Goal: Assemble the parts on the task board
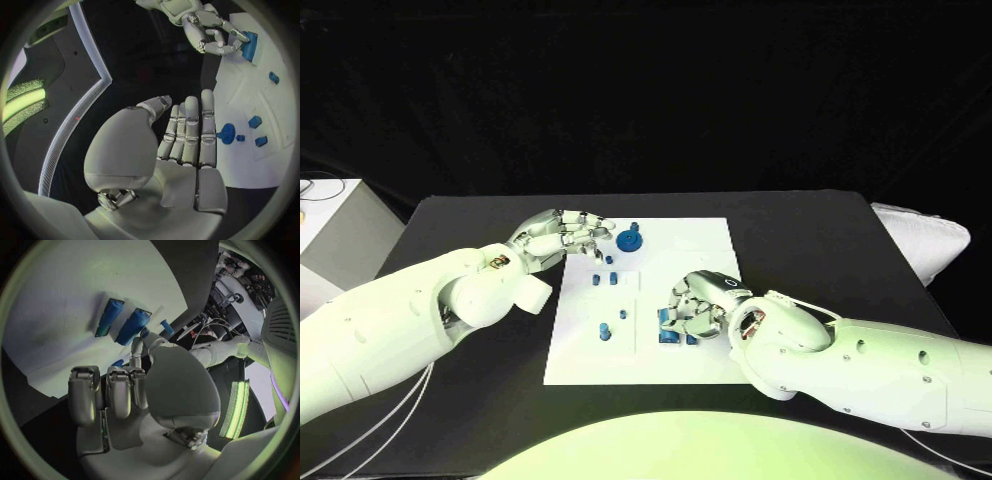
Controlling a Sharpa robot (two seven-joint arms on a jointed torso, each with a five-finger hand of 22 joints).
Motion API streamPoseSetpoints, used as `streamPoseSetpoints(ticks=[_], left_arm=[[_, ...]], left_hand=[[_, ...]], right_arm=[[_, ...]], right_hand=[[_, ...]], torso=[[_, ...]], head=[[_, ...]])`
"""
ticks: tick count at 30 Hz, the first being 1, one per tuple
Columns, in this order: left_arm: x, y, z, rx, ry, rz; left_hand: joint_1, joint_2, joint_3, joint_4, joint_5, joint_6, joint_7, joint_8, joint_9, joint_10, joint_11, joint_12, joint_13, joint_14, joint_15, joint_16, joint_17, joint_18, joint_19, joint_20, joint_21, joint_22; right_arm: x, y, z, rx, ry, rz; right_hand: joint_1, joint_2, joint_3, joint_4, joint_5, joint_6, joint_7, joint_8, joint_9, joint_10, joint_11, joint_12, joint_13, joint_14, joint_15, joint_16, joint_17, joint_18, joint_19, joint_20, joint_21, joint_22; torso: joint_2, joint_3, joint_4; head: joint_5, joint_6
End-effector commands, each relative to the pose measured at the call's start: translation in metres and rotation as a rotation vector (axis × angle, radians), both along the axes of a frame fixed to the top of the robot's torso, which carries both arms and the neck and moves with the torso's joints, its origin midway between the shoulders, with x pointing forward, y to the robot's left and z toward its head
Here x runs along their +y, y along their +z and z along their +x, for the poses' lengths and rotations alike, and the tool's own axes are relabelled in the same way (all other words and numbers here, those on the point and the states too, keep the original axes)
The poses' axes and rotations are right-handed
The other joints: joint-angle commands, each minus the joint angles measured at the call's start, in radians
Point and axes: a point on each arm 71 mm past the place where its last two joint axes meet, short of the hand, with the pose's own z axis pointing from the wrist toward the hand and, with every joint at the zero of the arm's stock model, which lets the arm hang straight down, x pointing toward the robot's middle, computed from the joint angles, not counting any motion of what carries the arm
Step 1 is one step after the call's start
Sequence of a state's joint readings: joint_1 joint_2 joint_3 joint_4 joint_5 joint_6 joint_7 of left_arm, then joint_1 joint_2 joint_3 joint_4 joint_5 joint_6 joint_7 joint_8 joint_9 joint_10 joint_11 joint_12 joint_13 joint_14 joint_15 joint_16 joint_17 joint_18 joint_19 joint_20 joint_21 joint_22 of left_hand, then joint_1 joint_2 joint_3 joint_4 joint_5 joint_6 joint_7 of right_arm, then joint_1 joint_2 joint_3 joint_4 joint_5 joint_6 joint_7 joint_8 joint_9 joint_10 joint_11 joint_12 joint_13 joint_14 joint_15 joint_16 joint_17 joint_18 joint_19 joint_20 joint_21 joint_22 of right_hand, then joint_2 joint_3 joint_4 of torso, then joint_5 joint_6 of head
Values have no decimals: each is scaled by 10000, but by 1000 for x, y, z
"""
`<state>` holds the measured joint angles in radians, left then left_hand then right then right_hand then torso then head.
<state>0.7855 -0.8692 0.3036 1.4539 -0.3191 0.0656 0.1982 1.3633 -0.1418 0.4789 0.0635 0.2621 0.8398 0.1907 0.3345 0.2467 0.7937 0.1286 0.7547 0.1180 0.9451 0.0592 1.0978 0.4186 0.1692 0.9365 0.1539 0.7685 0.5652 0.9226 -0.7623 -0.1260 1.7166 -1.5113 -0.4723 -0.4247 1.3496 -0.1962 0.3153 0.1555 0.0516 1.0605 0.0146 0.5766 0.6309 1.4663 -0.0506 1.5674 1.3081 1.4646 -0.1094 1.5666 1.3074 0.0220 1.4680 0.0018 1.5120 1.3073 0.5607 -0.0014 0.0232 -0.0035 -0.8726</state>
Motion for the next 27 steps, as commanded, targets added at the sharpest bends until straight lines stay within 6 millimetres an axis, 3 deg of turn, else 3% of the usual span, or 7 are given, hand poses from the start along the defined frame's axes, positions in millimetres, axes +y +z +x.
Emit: streamPoseSetpoints(ticks=[1,9,17,20,23,25,27], left_arm=[[-2,1,-1,2,-146,-172],[-2,0,-1,-4,-126,-169],[2,0,4,-209,471,-241],[5,-1,8,-439,1036,-279],[7,-1,12,-663,1679,-388],[8,-1,14,-849,2182,-508],[9,0,16,-1036,2652,-571]], left_hand=[[20,73,1,80,18,-11,37,62,-9,-45,37,-24,-16,-14,33,-45,9,147,36,4,-37,-9],[21,77,0,94,19,-22,41,61,-16,-47,39,-21,-18,-15,34,-45,12,146,45,4,-50,-21],[14,71,-6,104,17,-29,43,59,-20,-48,41,-19,-19,-15,36,-44,13,145,49,5,-57,-26],[52,72,1,93,20,-26,27,67,-26,16,21,23,-7,-19,27,-44,17,147,59,3,-73,-40],[88,84,9,95,18,20,1,100,-26,142,-13,86,9,-30,6,-51,20,148,66,-5,-97,-59],[136,120,39,94,22,71,-22,132,-27,261,-48,121,13,-29,-21,-56,22,152,84,-23,-110,-70],[158,133,54,93,22,116,-40,158,-25,328,-68,132,11,-27,-35,-60,23,151,92,-34,-114,-75]], right_arm=[[-4,1,0,-360,-13,131],[-10,10,2,-1073,-569,1761],[-23,23,12,-1579,-1073,4679],[-34,24,29,-1436,-1406,5475],[-47,25,47,-1175,-1850,6160],[-58,26,61,-1031,-2244,6632],[-67,27,74,-916,-2625,7001]], right_hand=[[-88,-78,-23,132,-6,-51,-51,74,26,1045,-70,34,2627,1062,-45,42,2634,-105,925,-83,-26,2483],[-364,-169,-409,699,106,-517,132,-68,8,896,81,-314,2479,1041,67,-10,2551,38,780,4,-824,2282],[74,43,-784,1144,367,-1264,577,-851,-302,189,466,-1795,1816,840,382,-505,1836,424,320,277,-3140,1663],[497,172,-434,1026,653,-1485,757,-1164,-402,-659,630,-3340,1062,467,531,-1332,802,752,-191,422,-5308,990],[759,136,60,917,850,-1721,960,-1540,-557,-2366,826,-6322,-621,-498,701,-3340,-1316,1306,-1186,588,-9348,-541],[1193,128,749,631,1160,-1774,1068,-1775,-749,-3541,928,-8687,-2201,-1266,754,-5024,-2860,1600,-1784,650,-11853,-1699],[1124,-182,1580,416,1155,-1861,1256,-2271,-1112,-3768,1065,-10374,-3881,-2195,893,-7680,-4959,1591,-1959,777,-12611,-2494]], torso=[[-7,-7,1],[-14,-14,-9],[-92,-41,-26],[-176,-70,-43],[-310,-114,-69],[-368,-143,-58],[-400,-127,-29]], head=[[1,0],[7,0],[-26,0],[-51,0],[-51,0],[-46,0],[-50,0]])
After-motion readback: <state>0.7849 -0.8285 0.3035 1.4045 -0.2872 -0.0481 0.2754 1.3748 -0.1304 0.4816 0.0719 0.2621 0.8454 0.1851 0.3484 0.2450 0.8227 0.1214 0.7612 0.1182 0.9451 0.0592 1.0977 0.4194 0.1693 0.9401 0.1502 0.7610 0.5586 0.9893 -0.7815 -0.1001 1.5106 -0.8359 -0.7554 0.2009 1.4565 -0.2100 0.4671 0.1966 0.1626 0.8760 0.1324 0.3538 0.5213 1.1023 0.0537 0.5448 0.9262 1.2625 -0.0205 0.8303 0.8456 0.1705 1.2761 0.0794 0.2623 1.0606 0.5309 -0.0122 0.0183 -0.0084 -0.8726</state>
